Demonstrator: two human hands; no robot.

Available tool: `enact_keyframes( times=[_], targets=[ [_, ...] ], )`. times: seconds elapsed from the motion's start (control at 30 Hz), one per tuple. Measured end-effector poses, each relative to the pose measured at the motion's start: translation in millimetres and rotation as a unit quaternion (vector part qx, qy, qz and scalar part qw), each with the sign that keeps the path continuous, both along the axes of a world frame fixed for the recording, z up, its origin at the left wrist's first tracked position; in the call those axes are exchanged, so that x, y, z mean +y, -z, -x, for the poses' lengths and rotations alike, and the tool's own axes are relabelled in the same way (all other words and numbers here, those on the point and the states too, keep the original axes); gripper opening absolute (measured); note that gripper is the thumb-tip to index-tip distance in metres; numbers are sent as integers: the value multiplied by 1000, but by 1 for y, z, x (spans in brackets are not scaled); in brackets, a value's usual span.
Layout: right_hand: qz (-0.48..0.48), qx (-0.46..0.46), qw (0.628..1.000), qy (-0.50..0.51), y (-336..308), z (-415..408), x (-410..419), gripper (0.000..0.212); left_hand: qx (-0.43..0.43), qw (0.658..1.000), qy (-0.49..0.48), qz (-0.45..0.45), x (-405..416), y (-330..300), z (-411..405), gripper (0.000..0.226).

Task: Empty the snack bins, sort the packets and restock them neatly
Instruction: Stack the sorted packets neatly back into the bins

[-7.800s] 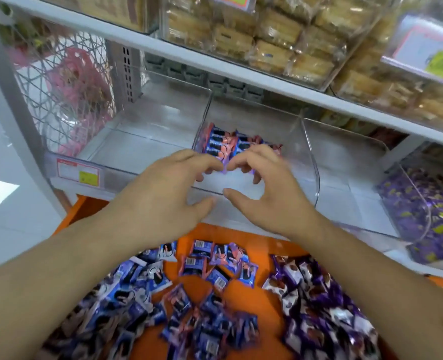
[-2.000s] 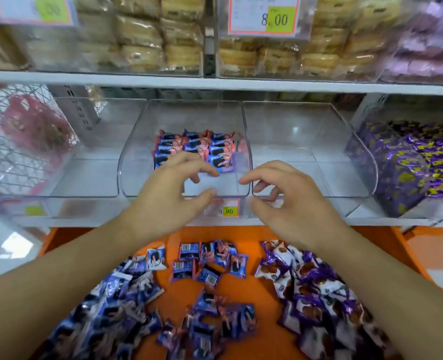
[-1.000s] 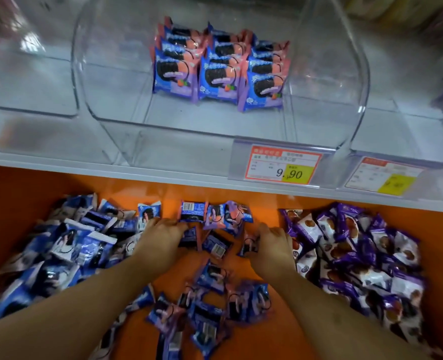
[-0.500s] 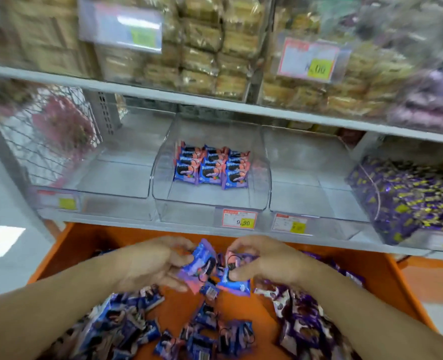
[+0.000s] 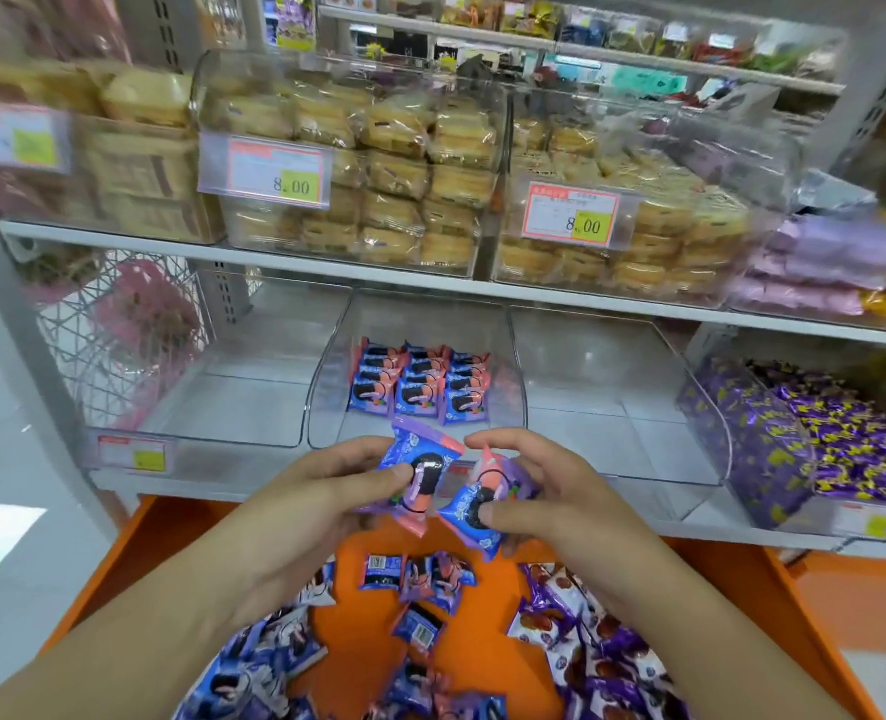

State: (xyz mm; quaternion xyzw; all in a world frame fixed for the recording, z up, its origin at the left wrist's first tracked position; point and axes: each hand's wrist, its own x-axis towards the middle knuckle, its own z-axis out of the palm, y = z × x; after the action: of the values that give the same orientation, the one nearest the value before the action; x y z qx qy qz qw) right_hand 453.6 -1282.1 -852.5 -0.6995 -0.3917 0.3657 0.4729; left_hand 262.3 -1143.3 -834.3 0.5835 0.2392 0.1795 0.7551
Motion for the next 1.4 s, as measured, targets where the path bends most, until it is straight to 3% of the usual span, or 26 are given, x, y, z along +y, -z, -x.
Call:
enact_keyframes(
  times=[0.2,0.37,0.53,0.7,0.87,0.97,1.1,1.3,1.4],
  targets=[
    [-40,-13,999,10,-4,-14,7,52,22,998,-48,23,17,14,-13,37],
    [-50,-42,998,14,-5,-36,5,47,28,998,-30,56,31,26,-24,47],
    [-51,-81,995,33,0,-50,7,43,73,996,-34,-37,33,27,-34,46],
    [-72,-99,989,89,8,-64,14,47,125,974,-43,-184,41,15,-54,23],
    [-76,-151,975,141,17,-79,18,42,130,950,-55,-277,80,32,-115,30],
    [-74,-166,969,166,22,-87,18,40,172,902,-11,-395,105,62,-157,37],
    [-73,-163,968,177,24,-94,16,39,230,820,24,-524,115,90,-189,27],
    [-79,-167,966,179,27,-99,14,37,248,733,13,-634,123,106,-209,28],
    [-78,-164,968,171,28,-99,14,38,244,716,9,-654,123,112,-212,28]
  ],
)
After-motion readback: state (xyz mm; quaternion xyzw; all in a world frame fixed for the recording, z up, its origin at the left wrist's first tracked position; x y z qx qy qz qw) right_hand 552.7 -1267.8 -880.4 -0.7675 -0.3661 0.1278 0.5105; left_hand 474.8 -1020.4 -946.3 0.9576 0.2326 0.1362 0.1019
